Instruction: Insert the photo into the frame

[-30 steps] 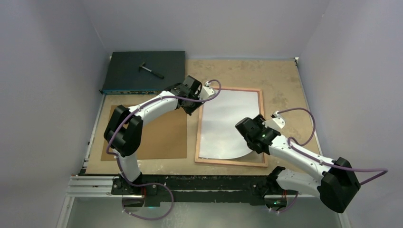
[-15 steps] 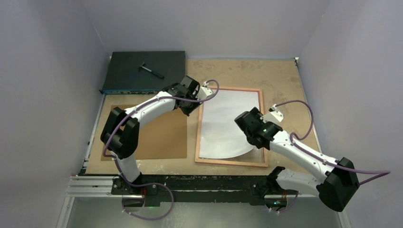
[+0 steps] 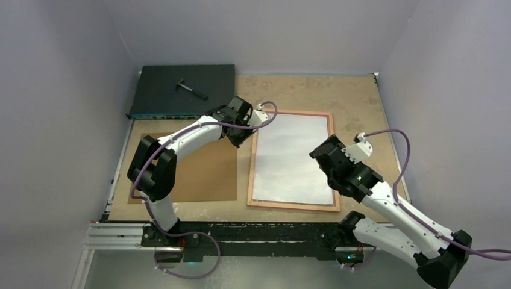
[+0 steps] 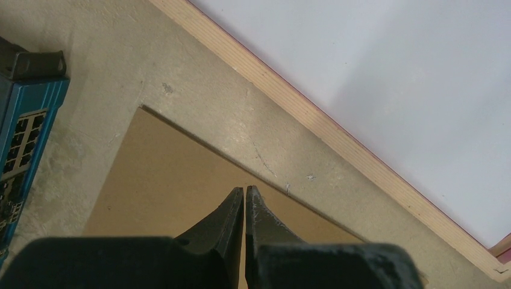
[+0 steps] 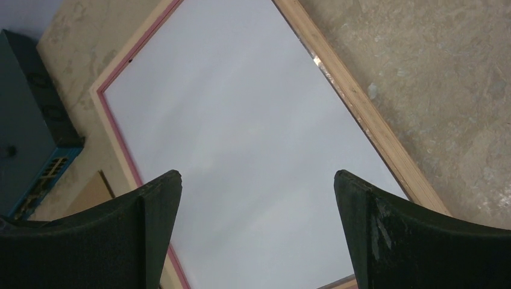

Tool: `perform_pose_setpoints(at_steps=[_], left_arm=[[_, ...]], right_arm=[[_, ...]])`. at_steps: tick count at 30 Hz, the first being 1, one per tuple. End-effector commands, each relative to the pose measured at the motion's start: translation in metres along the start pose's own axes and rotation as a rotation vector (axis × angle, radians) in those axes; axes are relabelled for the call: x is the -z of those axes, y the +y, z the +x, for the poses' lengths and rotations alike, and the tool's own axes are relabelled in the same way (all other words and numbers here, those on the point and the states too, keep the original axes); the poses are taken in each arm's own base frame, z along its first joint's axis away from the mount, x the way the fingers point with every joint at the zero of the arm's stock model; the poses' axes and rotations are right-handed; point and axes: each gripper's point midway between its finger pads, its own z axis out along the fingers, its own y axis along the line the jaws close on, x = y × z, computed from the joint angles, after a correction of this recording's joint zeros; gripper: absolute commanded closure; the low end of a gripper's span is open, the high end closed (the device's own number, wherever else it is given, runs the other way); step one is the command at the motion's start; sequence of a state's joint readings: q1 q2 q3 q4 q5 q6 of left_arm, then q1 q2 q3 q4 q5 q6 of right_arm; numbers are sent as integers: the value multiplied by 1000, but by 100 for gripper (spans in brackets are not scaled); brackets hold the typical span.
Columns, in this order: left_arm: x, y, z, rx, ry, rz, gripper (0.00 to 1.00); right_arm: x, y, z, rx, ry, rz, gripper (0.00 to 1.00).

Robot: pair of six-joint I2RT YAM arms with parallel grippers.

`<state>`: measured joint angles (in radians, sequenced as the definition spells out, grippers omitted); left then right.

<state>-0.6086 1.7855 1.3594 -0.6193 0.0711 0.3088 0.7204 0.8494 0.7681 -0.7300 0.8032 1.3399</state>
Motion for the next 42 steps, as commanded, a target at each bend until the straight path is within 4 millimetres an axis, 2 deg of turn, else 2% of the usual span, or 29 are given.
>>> perform_pose_setpoints(at_steps=[1, 4, 5, 8, 11, 13, 16, 17, 19, 21, 25, 29, 31, 35, 42], left_arm=[[15, 9, -9, 25, -50, -14, 97], [24, 27, -10, 77, -60, -50, 93], [30, 34, -10, 92, -68, -62, 92], [55, 63, -6, 120, -99, -123, 90], [86, 94, 10, 141, -101, -234, 91], [107, 118, 33, 204, -91, -294, 90], [134, 150, 82, 306, -42, -369, 89], [144, 160, 101, 344, -24, -397, 80], [164, 178, 137, 397, 6, -453, 54], [180, 192, 173, 420, 58, -512, 49], [200, 215, 249, 489, 174, -605, 51], [198, 226, 315, 554, 323, -655, 70], [195, 229, 338, 579, 373, -673, 75], [187, 232, 366, 608, 409, -714, 79], [159, 223, 384, 603, 401, -729, 81]], right_arm=[[-6, 24, 13, 130, 43, -96, 1], [-14, 45, 22, 198, 59, -142, 1], [-15, 56, 32, 222, 99, -180, 1], [-20, 83, 51, 280, 149, -262, 1], [-15, 118, 71, 360, 175, -347, 3], [-4, 148, 85, 414, 178, -404, 3], [13, 202, 113, 481, 219, -509, 4], [14, 214, 126, 503, 240, -530, 4], [18, 237, 153, 538, 280, -572, 4], [15, 250, 179, 568, 329, -579, 4], [-4, 257, 225, 595, 411, -556, 3], [-18, 257, 254, 618, 464, -542, 3], [-20, 255, 261, 624, 478, -534, 3], [-23, 252, 267, 624, 496, -528, 2], [-32, 241, 279, 613, 516, -498, 2]])
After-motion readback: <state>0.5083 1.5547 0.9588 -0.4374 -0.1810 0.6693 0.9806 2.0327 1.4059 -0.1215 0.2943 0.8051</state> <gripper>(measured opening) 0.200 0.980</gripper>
